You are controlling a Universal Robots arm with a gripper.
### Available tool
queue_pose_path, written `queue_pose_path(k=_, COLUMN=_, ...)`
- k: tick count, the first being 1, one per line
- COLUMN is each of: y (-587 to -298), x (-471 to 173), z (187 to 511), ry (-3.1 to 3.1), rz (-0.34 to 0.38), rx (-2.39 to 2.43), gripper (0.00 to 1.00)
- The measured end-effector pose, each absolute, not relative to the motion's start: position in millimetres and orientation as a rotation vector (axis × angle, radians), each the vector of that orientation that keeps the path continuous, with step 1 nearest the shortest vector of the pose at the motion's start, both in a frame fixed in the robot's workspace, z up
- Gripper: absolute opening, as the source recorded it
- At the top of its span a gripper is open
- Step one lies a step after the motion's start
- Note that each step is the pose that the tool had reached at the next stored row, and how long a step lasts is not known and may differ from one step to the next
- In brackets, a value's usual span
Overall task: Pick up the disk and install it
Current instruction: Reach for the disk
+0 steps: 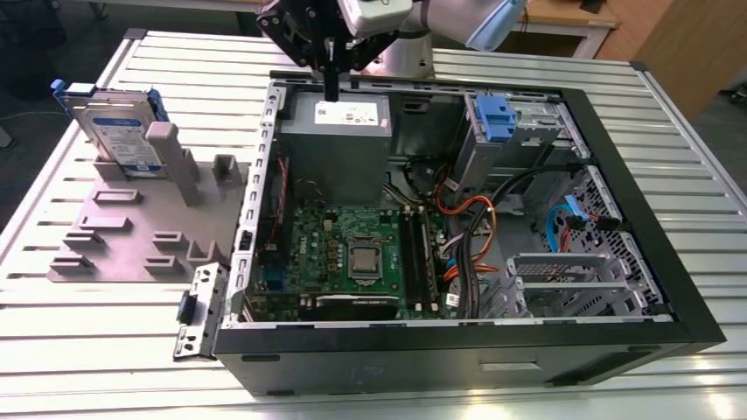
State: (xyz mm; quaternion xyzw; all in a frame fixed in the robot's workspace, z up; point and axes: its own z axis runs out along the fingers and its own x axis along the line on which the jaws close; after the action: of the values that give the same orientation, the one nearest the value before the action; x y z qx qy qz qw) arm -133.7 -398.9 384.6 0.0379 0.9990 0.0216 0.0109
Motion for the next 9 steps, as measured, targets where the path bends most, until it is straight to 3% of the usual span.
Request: queue_pose_path(k=9, y=-398.9, x=-135.0, z=383.3, ry=3.119, rz=0.067, rx=0.118, gripper=0.11)
